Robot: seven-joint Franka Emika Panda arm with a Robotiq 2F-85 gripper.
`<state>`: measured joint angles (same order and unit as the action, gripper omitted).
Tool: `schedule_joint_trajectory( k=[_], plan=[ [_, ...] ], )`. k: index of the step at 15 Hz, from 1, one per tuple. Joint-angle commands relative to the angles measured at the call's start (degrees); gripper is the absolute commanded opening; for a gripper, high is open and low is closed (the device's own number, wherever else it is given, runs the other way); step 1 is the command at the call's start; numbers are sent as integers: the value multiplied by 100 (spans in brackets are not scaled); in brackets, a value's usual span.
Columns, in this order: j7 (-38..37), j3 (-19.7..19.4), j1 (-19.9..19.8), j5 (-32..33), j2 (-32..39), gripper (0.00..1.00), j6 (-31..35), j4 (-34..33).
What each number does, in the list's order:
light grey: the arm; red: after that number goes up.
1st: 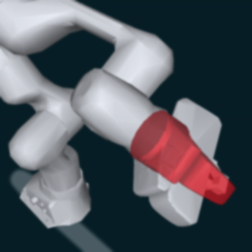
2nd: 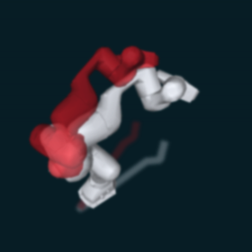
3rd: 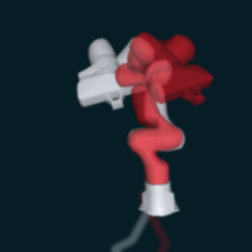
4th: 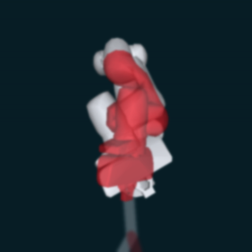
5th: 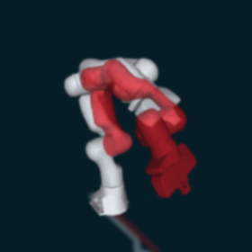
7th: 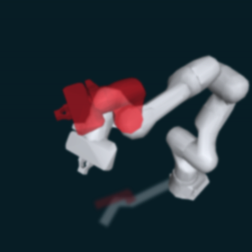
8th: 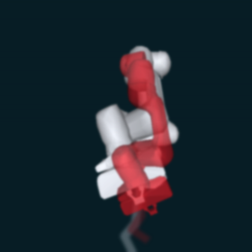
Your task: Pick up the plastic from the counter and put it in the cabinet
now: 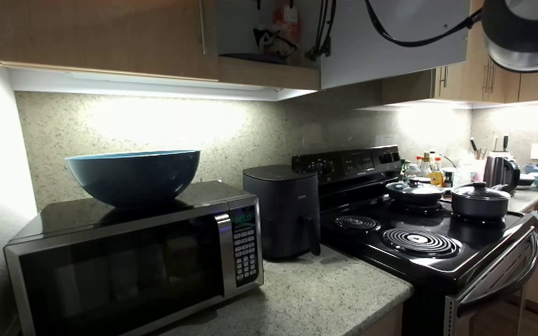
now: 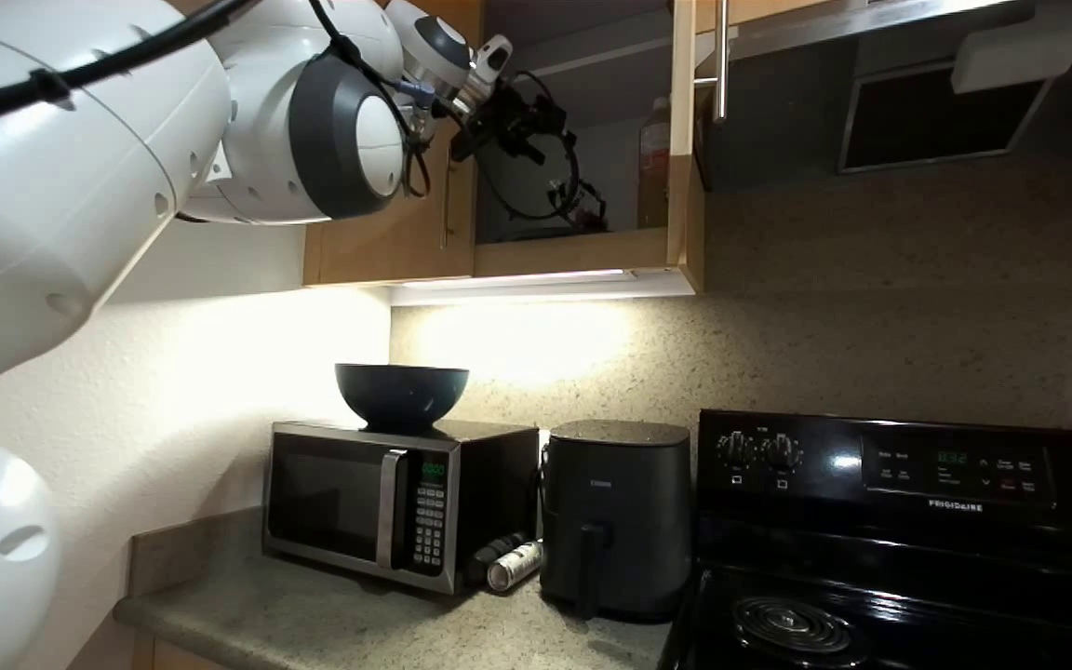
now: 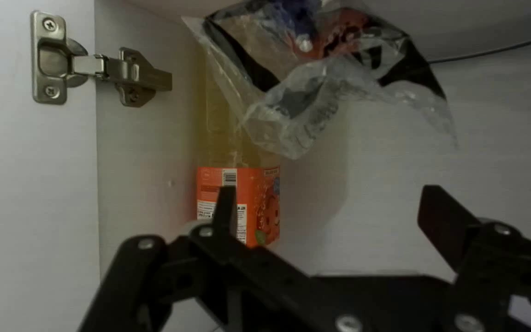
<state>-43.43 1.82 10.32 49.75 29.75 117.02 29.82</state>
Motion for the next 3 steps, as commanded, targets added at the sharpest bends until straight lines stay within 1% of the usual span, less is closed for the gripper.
schedule_joint_trajectory(
  k=[1,3],
  plan=[
    [98,49,243,45,-377,100,-480,357],
    [45,19,400,96,-429,100,-736,376]
  ],
)
